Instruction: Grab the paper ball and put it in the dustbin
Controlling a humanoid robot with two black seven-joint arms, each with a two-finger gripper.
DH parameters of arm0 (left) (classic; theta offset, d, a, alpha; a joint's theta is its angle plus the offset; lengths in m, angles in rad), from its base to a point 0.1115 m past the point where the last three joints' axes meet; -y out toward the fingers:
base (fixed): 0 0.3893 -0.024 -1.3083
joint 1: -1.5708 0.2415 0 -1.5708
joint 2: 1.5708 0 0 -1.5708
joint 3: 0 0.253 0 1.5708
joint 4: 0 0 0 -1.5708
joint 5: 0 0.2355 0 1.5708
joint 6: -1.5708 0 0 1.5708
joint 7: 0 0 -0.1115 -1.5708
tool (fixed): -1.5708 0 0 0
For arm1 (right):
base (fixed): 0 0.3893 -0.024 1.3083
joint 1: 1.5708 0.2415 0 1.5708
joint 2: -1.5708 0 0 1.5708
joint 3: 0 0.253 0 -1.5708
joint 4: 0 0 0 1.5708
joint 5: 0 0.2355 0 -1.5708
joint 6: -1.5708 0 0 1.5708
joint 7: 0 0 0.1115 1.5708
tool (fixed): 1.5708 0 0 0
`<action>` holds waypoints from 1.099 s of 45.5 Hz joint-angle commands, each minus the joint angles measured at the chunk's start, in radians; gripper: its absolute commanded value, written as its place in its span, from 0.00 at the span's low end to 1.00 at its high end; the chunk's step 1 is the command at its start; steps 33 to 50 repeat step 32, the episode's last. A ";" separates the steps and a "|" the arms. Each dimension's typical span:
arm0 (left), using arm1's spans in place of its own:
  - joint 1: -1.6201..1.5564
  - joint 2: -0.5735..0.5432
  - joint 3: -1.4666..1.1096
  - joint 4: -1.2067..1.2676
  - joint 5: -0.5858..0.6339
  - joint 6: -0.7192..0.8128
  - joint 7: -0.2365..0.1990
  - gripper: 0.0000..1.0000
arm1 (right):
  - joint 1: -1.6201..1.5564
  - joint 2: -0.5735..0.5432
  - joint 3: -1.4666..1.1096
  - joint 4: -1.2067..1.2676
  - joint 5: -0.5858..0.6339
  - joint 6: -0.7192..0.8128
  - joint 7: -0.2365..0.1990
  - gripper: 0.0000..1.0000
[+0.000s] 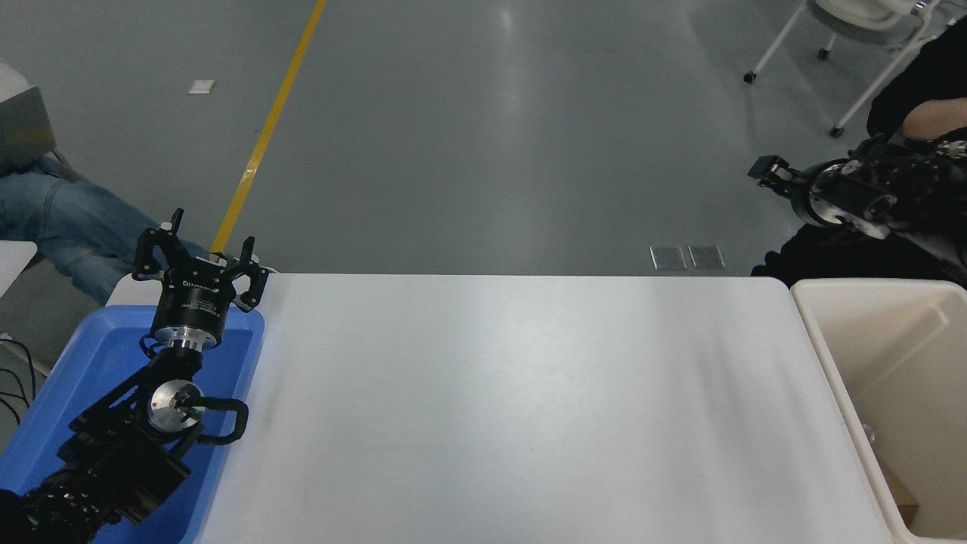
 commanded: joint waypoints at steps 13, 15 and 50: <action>0.000 -0.001 0.000 0.000 0.000 0.000 -0.001 0.99 | 0.479 0.009 -0.120 0.586 0.006 0.345 -0.006 1.00; 0.000 0.000 0.000 0.000 0.000 0.000 -0.001 0.99 | 0.525 -0.017 -0.122 0.651 0.006 0.365 -0.006 1.00; 0.000 -0.001 0.000 0.000 0.000 0.000 -0.001 0.99 | 0.746 -0.217 -0.139 0.870 0.007 0.517 -0.026 1.00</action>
